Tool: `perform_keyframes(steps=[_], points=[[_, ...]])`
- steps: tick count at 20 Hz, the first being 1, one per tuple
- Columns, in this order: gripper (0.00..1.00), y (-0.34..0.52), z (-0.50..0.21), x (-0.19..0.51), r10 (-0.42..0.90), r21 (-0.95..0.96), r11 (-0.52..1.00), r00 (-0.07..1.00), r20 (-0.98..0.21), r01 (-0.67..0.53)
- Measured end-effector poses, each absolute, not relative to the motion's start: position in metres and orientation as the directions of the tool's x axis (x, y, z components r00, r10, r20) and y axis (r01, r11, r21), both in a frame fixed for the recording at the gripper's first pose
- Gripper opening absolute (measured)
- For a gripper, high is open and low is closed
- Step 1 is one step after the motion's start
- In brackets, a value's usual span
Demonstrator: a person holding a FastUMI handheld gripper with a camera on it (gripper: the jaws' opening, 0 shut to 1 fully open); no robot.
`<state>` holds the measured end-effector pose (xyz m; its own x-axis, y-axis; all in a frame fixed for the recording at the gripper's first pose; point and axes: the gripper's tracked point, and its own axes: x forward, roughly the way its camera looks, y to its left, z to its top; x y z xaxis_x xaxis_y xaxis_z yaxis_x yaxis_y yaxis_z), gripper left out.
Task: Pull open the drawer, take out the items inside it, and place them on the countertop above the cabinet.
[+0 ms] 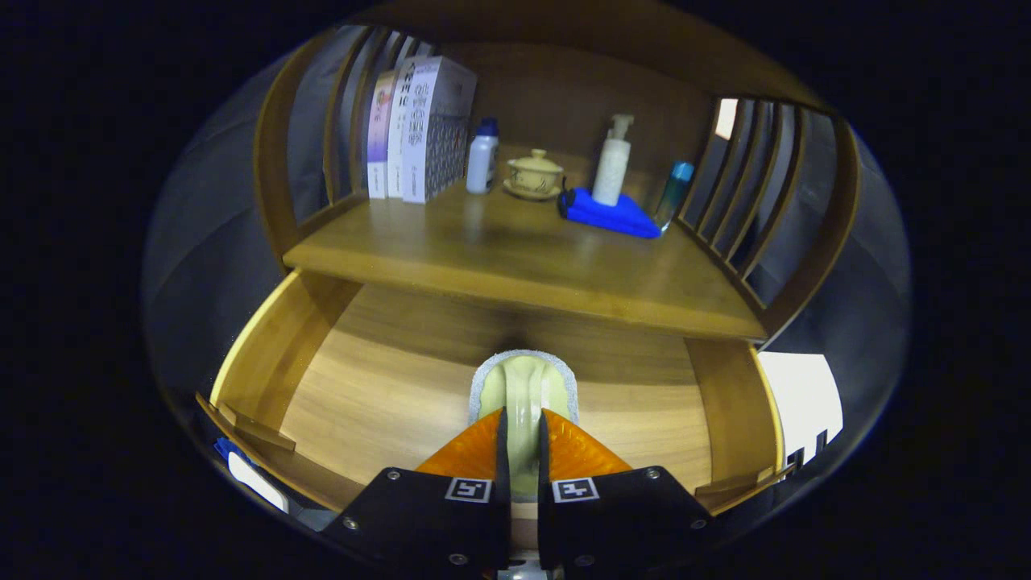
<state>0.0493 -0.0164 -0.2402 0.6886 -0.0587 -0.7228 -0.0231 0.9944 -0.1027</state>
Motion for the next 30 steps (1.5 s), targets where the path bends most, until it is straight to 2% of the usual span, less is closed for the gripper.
perform_keyframes(steps=[5,13,21,30], points=[[0.13,-0.018,-0.195,0.083,-0.053,-0.026,0.999,0.769,-0.637,0.048],[0.14,-0.021,-0.171,0.173,-0.048,-0.068,0.998,0.823,-0.566,0.012],[0.14,-0.024,-0.203,0.233,-0.018,-0.075,0.997,0.819,-0.574,-0.031],[0.21,-0.029,-0.219,0.254,0.012,-0.028,0.999,0.827,-0.563,-0.033]])
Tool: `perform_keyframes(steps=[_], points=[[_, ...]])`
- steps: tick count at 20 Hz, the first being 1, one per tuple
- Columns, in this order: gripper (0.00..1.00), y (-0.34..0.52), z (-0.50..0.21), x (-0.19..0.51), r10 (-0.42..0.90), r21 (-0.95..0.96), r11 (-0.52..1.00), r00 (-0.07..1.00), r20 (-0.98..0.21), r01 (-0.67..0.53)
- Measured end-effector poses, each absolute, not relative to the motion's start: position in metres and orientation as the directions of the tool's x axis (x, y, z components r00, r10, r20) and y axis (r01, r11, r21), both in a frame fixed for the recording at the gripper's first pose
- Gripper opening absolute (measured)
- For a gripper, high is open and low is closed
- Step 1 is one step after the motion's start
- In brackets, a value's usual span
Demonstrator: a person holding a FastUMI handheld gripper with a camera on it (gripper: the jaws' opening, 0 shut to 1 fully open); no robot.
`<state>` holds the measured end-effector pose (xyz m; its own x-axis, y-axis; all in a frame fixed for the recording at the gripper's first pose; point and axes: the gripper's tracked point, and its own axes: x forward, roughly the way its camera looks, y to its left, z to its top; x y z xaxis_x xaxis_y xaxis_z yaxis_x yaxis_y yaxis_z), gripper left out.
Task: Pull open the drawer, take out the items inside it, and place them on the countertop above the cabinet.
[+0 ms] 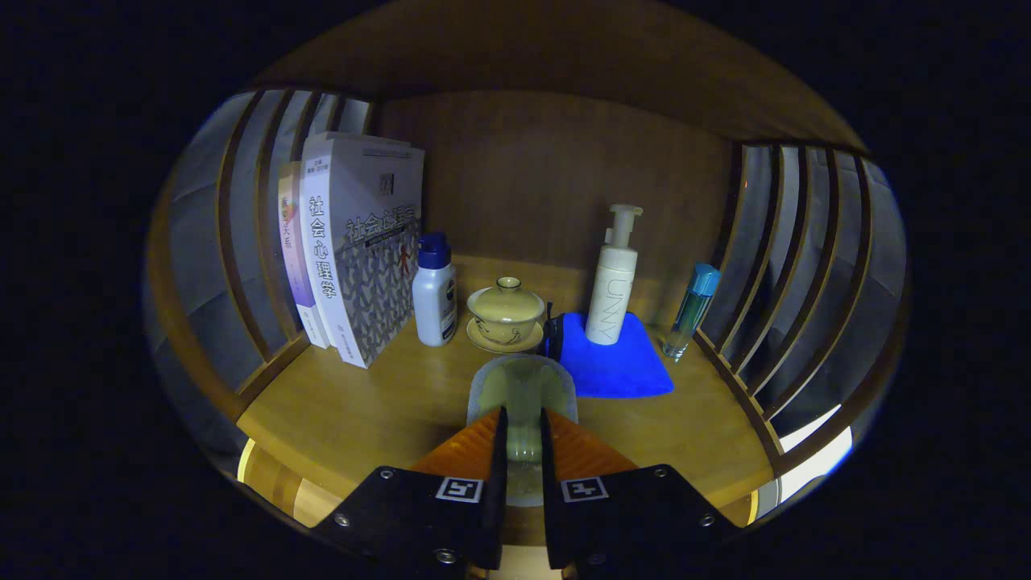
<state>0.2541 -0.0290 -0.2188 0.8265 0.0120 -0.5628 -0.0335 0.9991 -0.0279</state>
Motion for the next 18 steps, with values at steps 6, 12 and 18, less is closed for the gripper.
perform_keyframes(steps=[6,12,18], points=[[0.26,-0.027,-0.229,0.258,0.055,0.022,0.998,0.823,-0.566,-0.051],[0.88,-0.029,-0.156,0.233,0.048,0.068,0.997,0.934,-0.354,-0.026],[0.94,-0.047,-0.078,0.155,0.012,0.093,0.996,0.986,-0.167,0.004]])
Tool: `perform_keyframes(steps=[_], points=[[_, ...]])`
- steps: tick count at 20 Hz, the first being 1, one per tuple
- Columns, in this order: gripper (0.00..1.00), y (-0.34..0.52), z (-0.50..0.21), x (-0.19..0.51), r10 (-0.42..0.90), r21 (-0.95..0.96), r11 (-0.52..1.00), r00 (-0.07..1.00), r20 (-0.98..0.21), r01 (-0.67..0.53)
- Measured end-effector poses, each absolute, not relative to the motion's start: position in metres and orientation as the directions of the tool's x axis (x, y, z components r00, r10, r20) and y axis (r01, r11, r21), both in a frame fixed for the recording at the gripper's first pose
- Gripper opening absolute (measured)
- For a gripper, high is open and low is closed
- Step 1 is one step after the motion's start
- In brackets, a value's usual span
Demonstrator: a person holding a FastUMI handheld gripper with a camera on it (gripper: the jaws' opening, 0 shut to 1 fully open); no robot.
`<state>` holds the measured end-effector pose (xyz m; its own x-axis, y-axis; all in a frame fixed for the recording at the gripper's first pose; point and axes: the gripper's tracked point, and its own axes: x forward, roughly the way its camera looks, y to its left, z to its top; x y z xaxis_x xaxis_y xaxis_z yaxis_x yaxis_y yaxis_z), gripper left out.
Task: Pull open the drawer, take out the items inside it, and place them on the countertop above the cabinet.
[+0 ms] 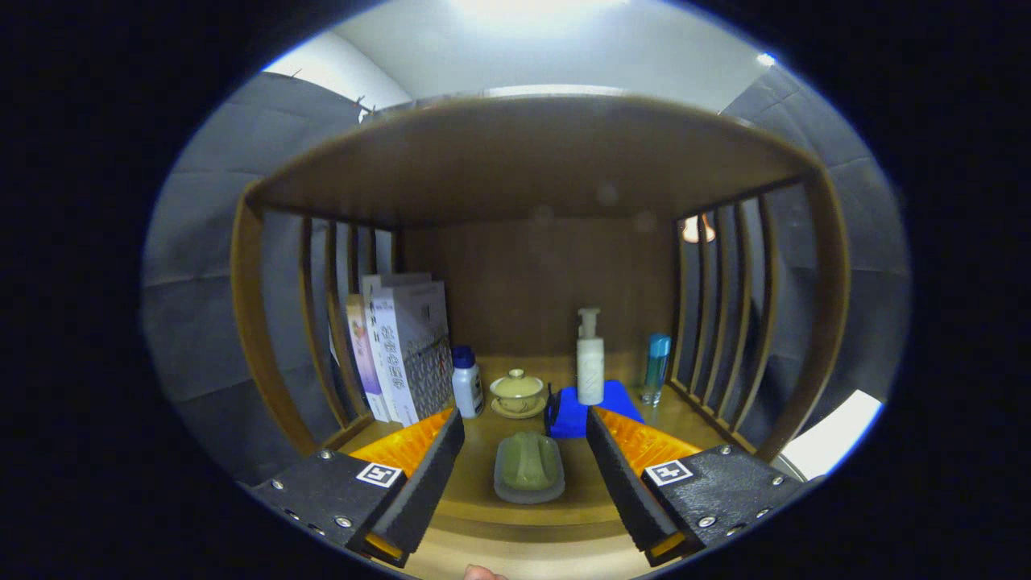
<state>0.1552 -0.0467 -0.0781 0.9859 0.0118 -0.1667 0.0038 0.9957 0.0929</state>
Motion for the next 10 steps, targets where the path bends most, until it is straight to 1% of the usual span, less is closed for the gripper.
perform_keyframes(steps=[3,5,10], points=[[0.94,-0.053,-0.057,0.102,-0.017,0.069,0.997,0.998,-0.064,0.022],[0.94,-0.052,-0.054,0.064,-0.020,0.092,0.996,1.000,-0.015,0.021],[0.94,-0.054,-0.074,-0.011,-0.025,0.101,0.995,1.000,0.015,0.023]])
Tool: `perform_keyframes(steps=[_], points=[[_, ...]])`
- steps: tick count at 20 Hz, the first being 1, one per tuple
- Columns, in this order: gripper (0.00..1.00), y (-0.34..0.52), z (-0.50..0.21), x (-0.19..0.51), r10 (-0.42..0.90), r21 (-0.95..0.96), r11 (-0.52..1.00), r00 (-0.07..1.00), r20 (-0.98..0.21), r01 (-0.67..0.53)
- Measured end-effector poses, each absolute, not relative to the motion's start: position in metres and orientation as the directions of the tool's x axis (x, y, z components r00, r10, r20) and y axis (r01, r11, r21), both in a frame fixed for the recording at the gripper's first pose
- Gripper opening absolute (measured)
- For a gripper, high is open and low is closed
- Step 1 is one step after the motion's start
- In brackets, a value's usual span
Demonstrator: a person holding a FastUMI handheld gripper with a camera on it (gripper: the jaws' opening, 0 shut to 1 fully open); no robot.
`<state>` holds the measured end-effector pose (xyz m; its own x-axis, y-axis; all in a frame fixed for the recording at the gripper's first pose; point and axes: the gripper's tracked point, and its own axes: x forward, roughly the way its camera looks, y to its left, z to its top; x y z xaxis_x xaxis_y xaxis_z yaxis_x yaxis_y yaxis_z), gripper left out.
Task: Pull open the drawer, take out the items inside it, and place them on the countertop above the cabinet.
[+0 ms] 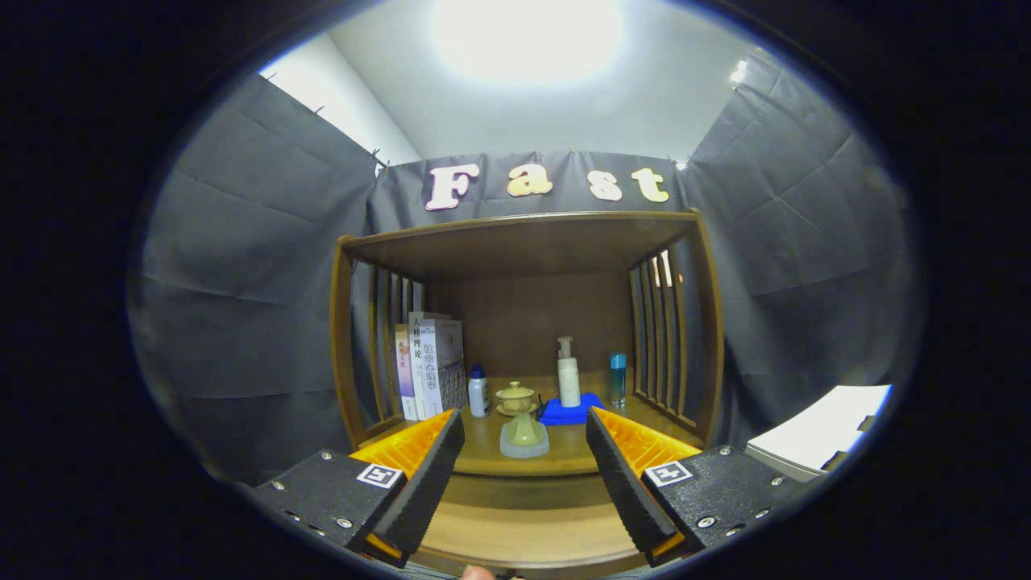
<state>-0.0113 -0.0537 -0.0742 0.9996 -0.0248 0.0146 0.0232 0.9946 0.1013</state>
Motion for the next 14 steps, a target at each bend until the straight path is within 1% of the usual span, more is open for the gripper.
perform_keyframes(steps=[4,6,11,14], points=[[0.94,-0.052,-0.106,-0.052,-0.024,0.069,0.997,1.000,-0.012,0.025],[0.94,-0.045,-0.129,-0.066,-0.010,0.048,0.999,0.999,-0.053,0.013],[0.94,-0.021,-0.187,-0.082,0.006,0.023,1.000,0.987,-0.159,-0.003],[0.94,-0.014,-0.207,-0.088,0.006,0.004,1.000,0.979,-0.205,-0.006]])
